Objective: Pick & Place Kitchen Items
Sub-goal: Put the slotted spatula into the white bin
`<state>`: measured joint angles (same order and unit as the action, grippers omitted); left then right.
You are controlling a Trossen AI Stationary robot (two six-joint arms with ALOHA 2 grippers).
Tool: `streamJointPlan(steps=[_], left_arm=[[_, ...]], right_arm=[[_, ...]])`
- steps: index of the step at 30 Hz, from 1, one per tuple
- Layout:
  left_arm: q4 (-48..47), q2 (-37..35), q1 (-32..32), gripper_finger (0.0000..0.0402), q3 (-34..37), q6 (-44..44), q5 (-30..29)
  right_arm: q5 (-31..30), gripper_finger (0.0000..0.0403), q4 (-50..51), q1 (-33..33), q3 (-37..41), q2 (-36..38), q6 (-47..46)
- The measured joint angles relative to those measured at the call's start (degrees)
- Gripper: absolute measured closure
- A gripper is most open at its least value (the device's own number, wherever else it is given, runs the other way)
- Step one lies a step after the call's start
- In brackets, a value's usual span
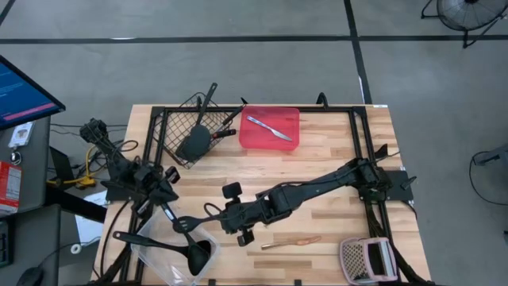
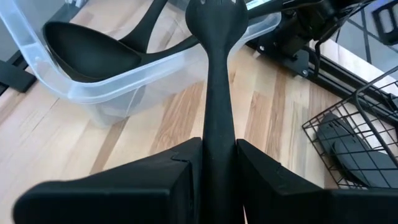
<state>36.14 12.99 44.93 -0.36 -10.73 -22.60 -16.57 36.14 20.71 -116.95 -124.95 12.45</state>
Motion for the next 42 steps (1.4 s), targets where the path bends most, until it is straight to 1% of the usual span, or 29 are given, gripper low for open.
streamJointPlan(steps=[6,9,11,16,30,36,42], left_arm=[[0.6,0.0,0.0,0.0394,0.0,4.7,-4.9],[3.9,0.0,0.0,0.0394,0.0,4.6,-9.8],[6.9,0.0,0.0,0.0394,0.0,4.5,-11.1],[11.7,0.0,0.0,0.0394,0.0,4.5,-11.3],[17.7,0.0,0.0,0.0394,0.0,3.2,-9.9],[19.8,0.0,0.0,0.0394,0.0,-2.7,-9.9],[21.0,0.0,0.0,0.0394,0.0,-3.1,-10.2]], right_arm=[[0.2,0.0332,-0.4,0.0,0.0,0.0,0.0],[0.2,0.0332,-0.4,0.0,0.0,0.0,-0.1],[0.2,0.0332,-0.4,0.0,0.0,0.0,0.0],[0.2,0.0332,-0.6,0.0,0.0,0.0,0.0],[0.3,0.0332,0.1,-0.2,0.0,0.0,0.0],[1.5,0.0332,0.0,-0.2,0.0,0.0,-0.1],[1.7,0.0332,-0.1,-0.2,0.0,0.0,-0.3]])
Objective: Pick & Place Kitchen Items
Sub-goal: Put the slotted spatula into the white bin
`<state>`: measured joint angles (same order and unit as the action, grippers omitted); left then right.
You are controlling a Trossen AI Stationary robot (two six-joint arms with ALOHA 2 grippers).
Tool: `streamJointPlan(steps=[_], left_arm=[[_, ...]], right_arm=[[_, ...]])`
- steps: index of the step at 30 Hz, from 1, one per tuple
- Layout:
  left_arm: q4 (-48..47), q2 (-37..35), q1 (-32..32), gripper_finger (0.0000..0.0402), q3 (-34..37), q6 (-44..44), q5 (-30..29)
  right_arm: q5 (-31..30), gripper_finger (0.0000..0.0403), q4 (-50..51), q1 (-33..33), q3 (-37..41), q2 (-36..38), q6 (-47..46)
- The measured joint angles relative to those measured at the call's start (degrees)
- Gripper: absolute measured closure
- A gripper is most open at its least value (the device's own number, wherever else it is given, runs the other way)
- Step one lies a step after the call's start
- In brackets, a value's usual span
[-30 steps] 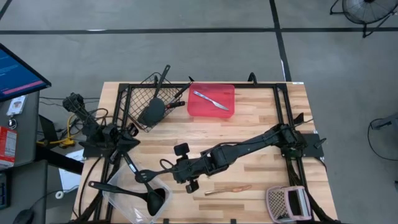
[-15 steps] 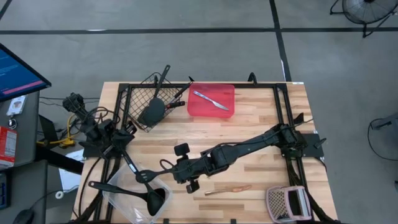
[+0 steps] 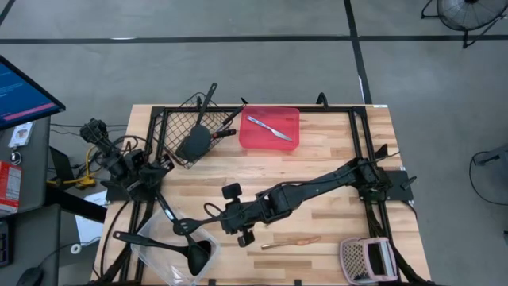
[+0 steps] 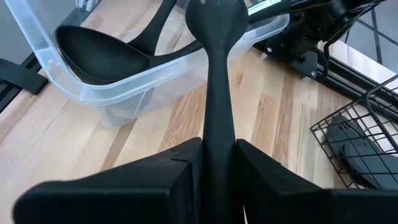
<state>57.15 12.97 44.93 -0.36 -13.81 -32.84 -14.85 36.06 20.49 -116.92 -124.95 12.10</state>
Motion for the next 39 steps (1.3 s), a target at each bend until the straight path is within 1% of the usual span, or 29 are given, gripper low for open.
streamJointPlan(steps=[2,6,9,12,18,21,24,26,30,32,34,39], left_arm=[[0.6,0.0,0.0,0.0394,0.0,0.0,-1.5],[1.2,0.1,0.0,0.0393,-0.2,-2.1,-6.5],[1.2,1.7,0.0,0.0382,-2.2,1.8,-6.2],[1.1,5.2,0.0,0.0356,-5.6,5.6,-5.3],[0.7,15.9,0.0,0.0278,-13.5,13.4,-3.2],[0.0,21.1,0.0,0.0241,-17.2,15.0,-4.5],[-6.0,24.5,0.0,0.0214,-21.7,15.0,-8.3],[-13.9,25.9,0.0,0.0202,-24.9,14.2,-11.5],[-30.6,27.1,0.0,0.0190,-31.3,8.0,-17.6],[-36.6,27.7,0.0,0.0188,-33.5,5.8,-20.1],[-40.8,28.1,0.0,0.0187,-35.0,4.2,-20.7],[-46.5,28.8,0.0,0.0187,-37.7,0.9,-20.6]], right_arm=[[0.0,0.0332,0.2,0.0,0.0,0.0,0.0],[0.0,0.0332,0.2,0.0,0.0,0.0,-0.1],[0.0,0.0332,0.5,0.0,0.0,0.0,-0.1],[0.0,0.0332,1.5,0.0,0.0,0.0,-0.1],[0.0,0.0332,2.7,0.0,0.0,0.0,-0.1],[0.0,0.0332,2.7,0.0,0.0,0.0,-0.1],[0.0,0.0332,2.8,0.0,0.0,0.0,-0.1],[0.0,0.0332,2.8,0.1,0.0,0.0,-0.1],[0.0,0.0332,2.9,0.1,0.0,0.0,-0.1],[0.0,0.0332,2.9,0.1,0.0,0.0,-0.1],[0.0,0.0332,2.9,0.1,0.0,0.0,-0.1],[0.0,0.0332,3.2,0.1,-0.1,0.0,-0.1]])
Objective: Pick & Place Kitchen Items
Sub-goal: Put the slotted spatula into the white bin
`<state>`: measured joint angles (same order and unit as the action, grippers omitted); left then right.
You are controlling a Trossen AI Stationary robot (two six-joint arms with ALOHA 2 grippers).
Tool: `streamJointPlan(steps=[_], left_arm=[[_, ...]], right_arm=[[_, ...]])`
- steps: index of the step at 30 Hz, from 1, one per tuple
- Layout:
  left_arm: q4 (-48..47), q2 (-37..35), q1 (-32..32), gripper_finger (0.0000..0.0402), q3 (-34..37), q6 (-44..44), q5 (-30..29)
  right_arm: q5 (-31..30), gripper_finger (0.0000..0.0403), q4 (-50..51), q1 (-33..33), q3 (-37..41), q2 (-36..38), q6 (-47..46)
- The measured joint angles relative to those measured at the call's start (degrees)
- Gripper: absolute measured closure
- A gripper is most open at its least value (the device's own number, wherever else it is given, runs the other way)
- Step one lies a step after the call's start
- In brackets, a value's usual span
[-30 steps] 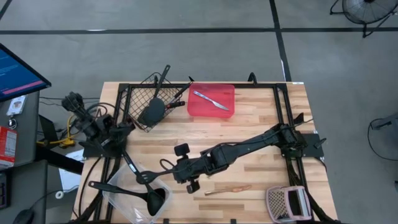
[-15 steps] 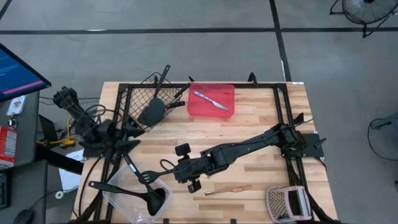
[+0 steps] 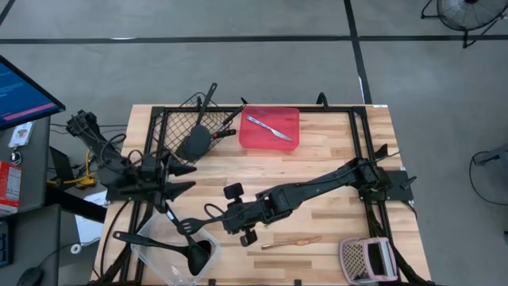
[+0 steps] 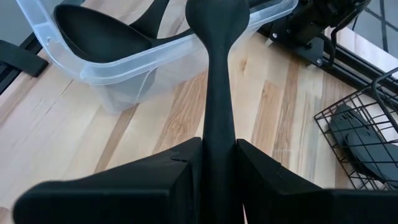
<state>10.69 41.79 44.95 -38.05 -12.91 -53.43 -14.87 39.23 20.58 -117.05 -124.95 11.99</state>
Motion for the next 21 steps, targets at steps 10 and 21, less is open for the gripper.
streamJointPlan(steps=[10,21], left_arm=[[-11.0,-0.2,0.0,0.0187,-1.8,-10.9,2.4],[-14.1,-0.3,-0.1,0.0186,-1.9,-14.4,3.4]], right_arm=[[-0.2,0.0332,9.4,0.0,-7.7,0.0,0.4],[-0.2,0.0332,16.5,0.2,-13.1,0.1,0.1]])
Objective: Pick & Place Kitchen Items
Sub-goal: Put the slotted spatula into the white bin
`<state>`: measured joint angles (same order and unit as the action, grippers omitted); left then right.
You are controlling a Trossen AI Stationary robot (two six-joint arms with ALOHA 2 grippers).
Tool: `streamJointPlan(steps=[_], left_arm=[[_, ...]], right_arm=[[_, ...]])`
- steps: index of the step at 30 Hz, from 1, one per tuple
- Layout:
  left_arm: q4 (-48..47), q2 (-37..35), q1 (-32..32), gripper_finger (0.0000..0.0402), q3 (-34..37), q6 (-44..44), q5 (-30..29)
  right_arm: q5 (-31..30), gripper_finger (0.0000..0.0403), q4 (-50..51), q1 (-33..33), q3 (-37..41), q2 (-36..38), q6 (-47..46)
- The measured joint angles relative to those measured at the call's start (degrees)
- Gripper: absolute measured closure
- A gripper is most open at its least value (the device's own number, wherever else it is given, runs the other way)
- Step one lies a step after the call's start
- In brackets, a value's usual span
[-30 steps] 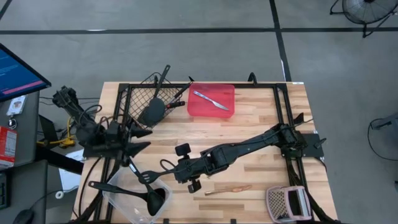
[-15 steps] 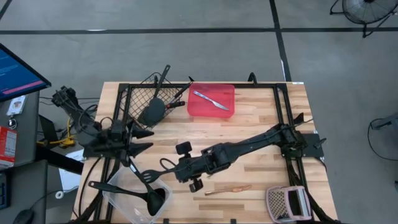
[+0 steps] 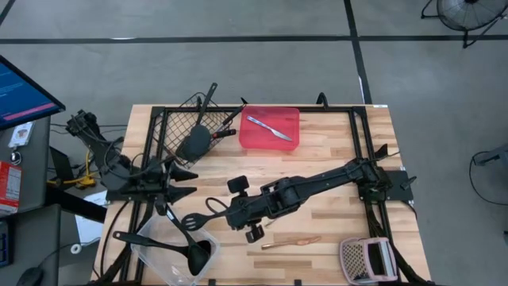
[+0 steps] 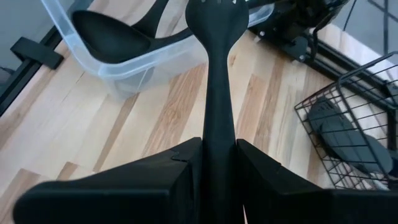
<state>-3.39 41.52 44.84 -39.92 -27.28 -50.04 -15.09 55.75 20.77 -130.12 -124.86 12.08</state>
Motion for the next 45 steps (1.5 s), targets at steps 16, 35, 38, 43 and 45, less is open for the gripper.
streamJointPlan(steps=[16,35,38,43,45], left_arm=[[-6.2,6.2,-18.4,0.0167,0.0,-10.9,26.1],[-5.6,13.7,-23.7,0.0164,0.0,-18.3,51.8],[-5.5,13.7,-23.7,0.0164,0.0,-19.2,53.2],[-5.4,13.7,-23.7,0.0166,0.0,-19.8,55.1],[-5.1,13.7,-23.7,0.0173,0.0,-19.8,57.2]], right_arm=[[0.0,0.0332,2.6,0.3,0.0,0.0,-1.2],[-2.1,0.0332,0.9,-0.5,-1.8,0.0,2.8],[-1.9,0.0332,-1.2,-0.7,-1.8,-0.1,4.4],[-1.6,0.0332,-2.2,-1.3,-1.8,-0.1,5.6],[-1.4,0.0332,-2.1,-1.6,-1.8,-0.1,6.3]])
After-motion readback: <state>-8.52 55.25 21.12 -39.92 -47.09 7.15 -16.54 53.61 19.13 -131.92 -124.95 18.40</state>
